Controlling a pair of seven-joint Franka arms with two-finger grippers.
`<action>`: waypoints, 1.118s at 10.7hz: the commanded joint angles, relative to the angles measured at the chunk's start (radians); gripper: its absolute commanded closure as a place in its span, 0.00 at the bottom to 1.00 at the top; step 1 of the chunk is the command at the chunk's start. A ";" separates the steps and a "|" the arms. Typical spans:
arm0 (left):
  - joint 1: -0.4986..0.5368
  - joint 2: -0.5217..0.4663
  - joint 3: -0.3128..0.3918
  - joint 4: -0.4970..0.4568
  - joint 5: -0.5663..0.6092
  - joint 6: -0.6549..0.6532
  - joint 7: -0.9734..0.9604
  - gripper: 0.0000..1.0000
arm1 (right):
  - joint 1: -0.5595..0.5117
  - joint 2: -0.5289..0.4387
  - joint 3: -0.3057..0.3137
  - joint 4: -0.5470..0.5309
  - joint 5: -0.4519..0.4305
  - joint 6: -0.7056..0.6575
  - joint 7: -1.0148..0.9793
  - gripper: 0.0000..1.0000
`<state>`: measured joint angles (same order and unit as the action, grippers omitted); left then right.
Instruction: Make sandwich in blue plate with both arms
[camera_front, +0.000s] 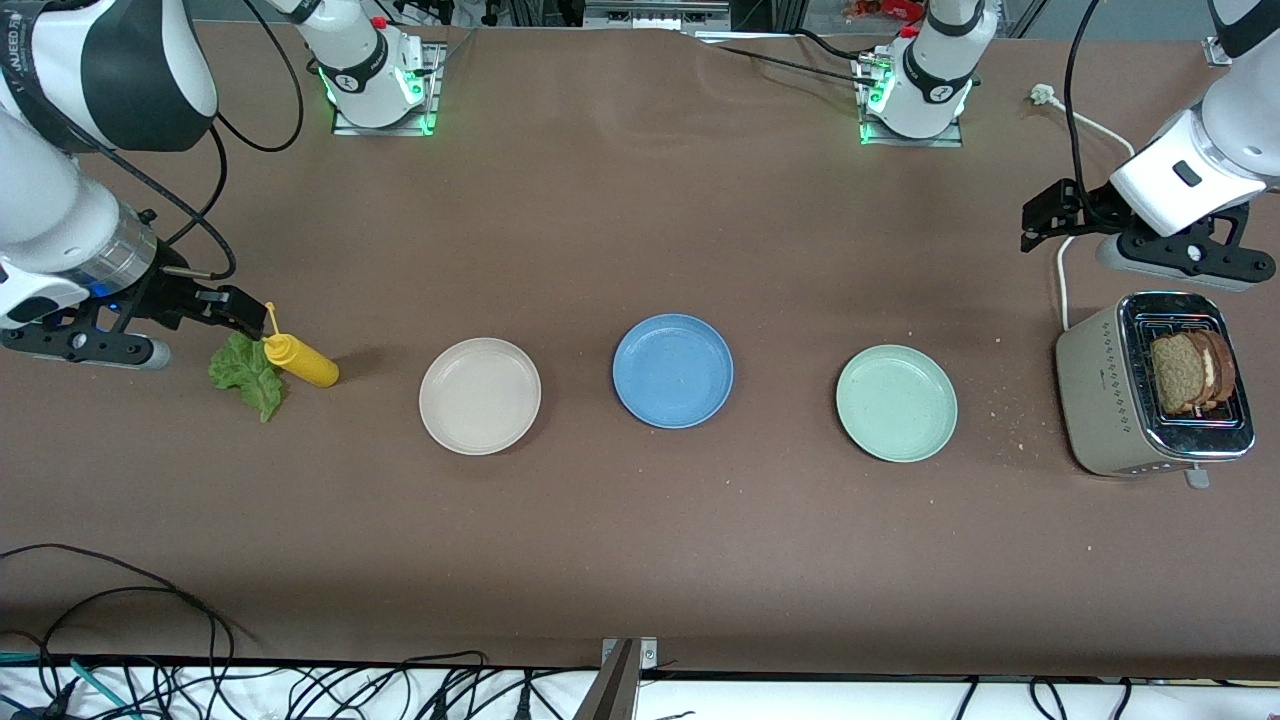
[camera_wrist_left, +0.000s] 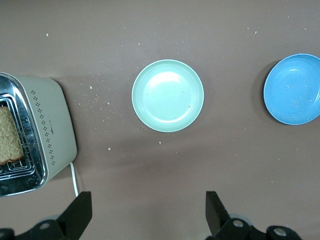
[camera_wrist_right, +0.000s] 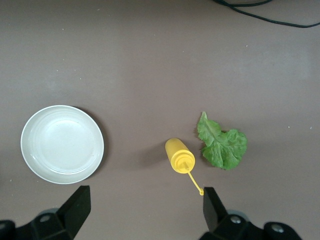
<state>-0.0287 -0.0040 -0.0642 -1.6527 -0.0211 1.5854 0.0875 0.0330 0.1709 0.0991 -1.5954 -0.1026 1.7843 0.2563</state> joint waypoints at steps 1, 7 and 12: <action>0.000 0.013 0.007 0.030 -0.013 -0.019 0.015 0.00 | -0.005 -0.016 0.002 -0.017 0.018 0.009 -0.015 0.00; 0.000 0.013 0.007 0.030 -0.011 -0.019 0.015 0.00 | -0.005 -0.025 0.002 -0.032 0.018 0.017 -0.015 0.00; 0.001 0.013 0.007 0.028 -0.011 -0.019 0.015 0.00 | -0.005 -0.025 0.002 -0.037 0.018 0.018 -0.015 0.00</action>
<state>-0.0283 -0.0040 -0.0626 -1.6527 -0.0211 1.5854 0.0875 0.0330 0.1705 0.0992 -1.5986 -0.1026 1.7885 0.2563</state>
